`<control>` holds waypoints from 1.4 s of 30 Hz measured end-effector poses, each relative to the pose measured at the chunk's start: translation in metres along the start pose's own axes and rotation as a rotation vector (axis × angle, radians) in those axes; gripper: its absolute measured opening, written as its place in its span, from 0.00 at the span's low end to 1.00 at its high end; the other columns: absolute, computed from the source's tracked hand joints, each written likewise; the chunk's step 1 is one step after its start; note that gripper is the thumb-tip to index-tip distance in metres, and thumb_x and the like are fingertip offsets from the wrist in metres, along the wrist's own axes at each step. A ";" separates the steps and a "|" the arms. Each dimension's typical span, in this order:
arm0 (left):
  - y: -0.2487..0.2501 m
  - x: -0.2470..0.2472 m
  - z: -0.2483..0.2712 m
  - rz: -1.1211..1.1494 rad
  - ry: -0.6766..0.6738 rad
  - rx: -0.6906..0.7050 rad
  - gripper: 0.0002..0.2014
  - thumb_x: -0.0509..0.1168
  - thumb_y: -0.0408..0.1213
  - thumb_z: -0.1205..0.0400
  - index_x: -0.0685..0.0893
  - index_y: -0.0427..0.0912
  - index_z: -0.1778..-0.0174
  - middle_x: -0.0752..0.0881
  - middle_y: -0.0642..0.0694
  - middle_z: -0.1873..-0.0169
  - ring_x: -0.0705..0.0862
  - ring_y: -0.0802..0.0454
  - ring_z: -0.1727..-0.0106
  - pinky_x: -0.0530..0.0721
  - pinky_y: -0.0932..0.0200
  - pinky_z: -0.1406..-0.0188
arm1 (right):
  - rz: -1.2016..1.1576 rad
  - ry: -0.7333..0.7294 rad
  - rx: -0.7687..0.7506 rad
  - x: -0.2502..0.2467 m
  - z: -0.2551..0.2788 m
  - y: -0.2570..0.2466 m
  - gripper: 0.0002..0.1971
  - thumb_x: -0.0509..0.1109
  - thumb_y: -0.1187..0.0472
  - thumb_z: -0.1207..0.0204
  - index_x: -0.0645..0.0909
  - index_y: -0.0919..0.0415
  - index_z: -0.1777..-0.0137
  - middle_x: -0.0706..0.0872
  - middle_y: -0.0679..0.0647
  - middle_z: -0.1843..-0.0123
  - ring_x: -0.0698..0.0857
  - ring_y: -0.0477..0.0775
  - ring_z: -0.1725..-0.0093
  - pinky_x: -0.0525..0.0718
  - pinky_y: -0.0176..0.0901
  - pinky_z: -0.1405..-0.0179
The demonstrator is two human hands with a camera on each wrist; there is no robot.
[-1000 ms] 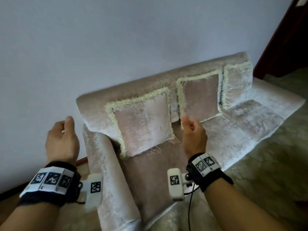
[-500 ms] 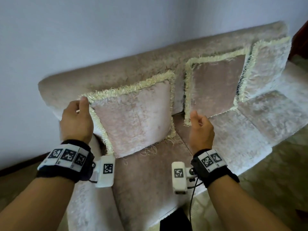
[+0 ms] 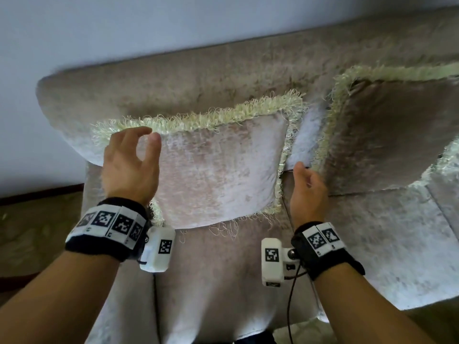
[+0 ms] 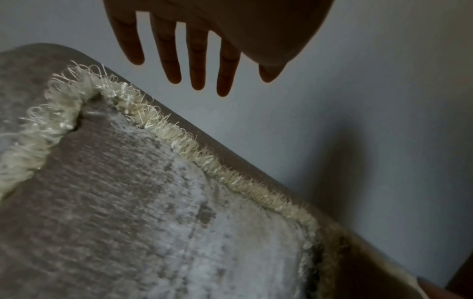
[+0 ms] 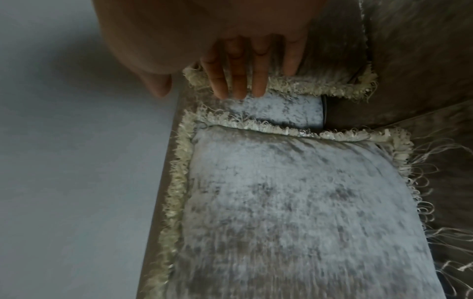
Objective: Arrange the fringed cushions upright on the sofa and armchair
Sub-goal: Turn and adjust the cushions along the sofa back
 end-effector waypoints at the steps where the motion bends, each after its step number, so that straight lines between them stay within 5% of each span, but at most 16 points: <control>1: -0.001 0.007 -0.006 -0.052 -0.005 0.040 0.25 0.56 0.60 0.14 0.84 0.48 0.31 0.81 0.43 0.28 0.78 0.41 0.28 0.73 0.48 0.34 | -0.001 -0.007 0.010 0.007 -0.008 0.009 0.24 0.62 0.39 0.13 0.84 0.60 0.39 0.86 0.53 0.44 0.80 0.53 0.47 0.69 0.41 0.49; 10: -0.053 0.077 -0.042 -0.403 -0.060 0.232 0.32 0.65 0.70 0.23 0.74 0.65 0.22 0.63 0.45 0.16 0.58 0.31 0.14 0.66 0.19 0.24 | 0.044 -0.005 0.228 0.074 -0.056 0.141 0.25 0.62 0.44 0.12 0.80 0.66 0.32 0.84 0.59 0.39 0.80 0.55 0.43 0.66 0.35 0.55; 14: -0.082 0.094 -0.054 -0.405 -0.098 0.184 0.45 0.66 0.78 0.31 0.67 0.68 0.17 0.61 0.40 0.15 0.49 0.32 0.11 0.56 0.18 0.19 | 0.026 -0.011 0.355 0.108 -0.072 0.201 0.25 0.63 0.42 0.13 0.79 0.62 0.28 0.82 0.55 0.35 0.80 0.58 0.35 0.72 0.45 0.39; 18: -0.092 0.102 -0.070 -0.389 -0.088 0.229 0.47 0.64 0.79 0.33 0.66 0.67 0.17 0.68 0.38 0.19 0.55 0.33 0.12 0.64 0.20 0.21 | 0.021 0.048 0.303 0.140 -0.085 0.231 0.44 0.59 0.22 0.23 0.80 0.63 0.27 0.83 0.66 0.30 0.84 0.64 0.35 0.78 0.50 0.39; 21: -0.100 0.107 -0.079 -0.404 -0.093 0.221 0.49 0.62 0.83 0.35 0.67 0.65 0.18 0.71 0.40 0.22 0.62 0.33 0.16 0.73 0.22 0.29 | -0.094 0.057 0.288 0.157 -0.097 0.237 0.32 0.57 0.40 0.10 0.72 0.67 0.20 0.78 0.68 0.22 0.79 0.65 0.26 0.73 0.41 0.37; 24: -0.104 0.115 -0.084 -0.390 -0.110 0.247 0.51 0.59 0.86 0.35 0.71 0.59 0.20 0.75 0.39 0.26 0.67 0.31 0.22 0.77 0.25 0.34 | -0.211 0.037 0.261 0.176 -0.101 0.235 0.34 0.55 0.32 0.14 0.69 0.52 0.16 0.78 0.55 0.20 0.78 0.59 0.23 0.74 0.48 0.23; 28: -0.108 0.126 -0.088 -0.376 -0.123 0.294 0.51 0.57 0.86 0.34 0.75 0.54 0.22 0.78 0.37 0.31 0.72 0.28 0.28 0.80 0.26 0.40 | -0.253 -0.034 0.385 0.195 -0.131 0.324 0.44 0.55 0.09 0.39 0.75 0.31 0.28 0.80 0.50 0.20 0.80 0.62 0.23 0.77 0.67 0.22; 33: -0.110 0.133 -0.091 -0.346 -0.116 0.359 0.48 0.60 0.83 0.31 0.81 0.46 0.29 0.81 0.36 0.34 0.76 0.27 0.33 0.80 0.32 0.44 | -0.377 -0.167 0.580 0.221 -0.121 0.288 0.31 0.68 0.22 0.30 0.84 0.35 0.30 0.88 0.50 0.30 0.84 0.69 0.32 0.81 0.70 0.32; 36: -0.109 0.133 -0.088 -0.287 -0.088 0.406 0.42 0.61 0.78 0.26 0.84 0.41 0.36 0.83 0.35 0.39 0.77 0.27 0.36 0.73 0.49 0.46 | -0.487 -0.235 0.603 0.228 -0.122 0.286 0.34 0.76 0.27 0.35 0.88 0.44 0.32 0.88 0.58 0.30 0.83 0.77 0.31 0.84 0.72 0.38; 38: -0.108 0.131 -0.084 -0.232 -0.068 0.425 0.37 0.62 0.74 0.23 0.83 0.40 0.42 0.84 0.35 0.43 0.79 0.26 0.39 0.67 0.57 0.45 | -0.546 -0.204 0.574 0.223 -0.122 0.281 0.32 0.74 0.30 0.30 0.87 0.47 0.31 0.88 0.59 0.31 0.84 0.76 0.32 0.84 0.75 0.37; 40: -0.106 0.128 -0.079 -0.197 -0.060 0.431 0.35 0.64 0.70 0.21 0.85 0.36 0.45 0.84 0.35 0.45 0.79 0.26 0.41 0.66 0.59 0.46 | -0.586 -0.222 0.553 0.219 -0.116 0.270 0.28 0.67 0.34 0.21 0.85 0.49 0.28 0.89 0.58 0.31 0.85 0.73 0.33 0.86 0.69 0.38; 42: -0.108 0.123 -0.075 -0.166 -0.058 0.405 0.33 0.69 0.66 0.21 0.87 0.33 0.46 0.84 0.37 0.46 0.80 0.28 0.42 0.68 0.58 0.46 | -0.600 -0.206 0.536 0.208 -0.113 0.257 0.28 0.69 0.33 0.23 0.87 0.50 0.30 0.90 0.56 0.33 0.86 0.71 0.34 0.86 0.62 0.43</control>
Point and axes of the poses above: each hand's wrist, its own z-axis away from the middle knuckle, its own x-axis out of the palm, y = z × x, the point moved 10 cm from there along -z, towards the middle knuckle
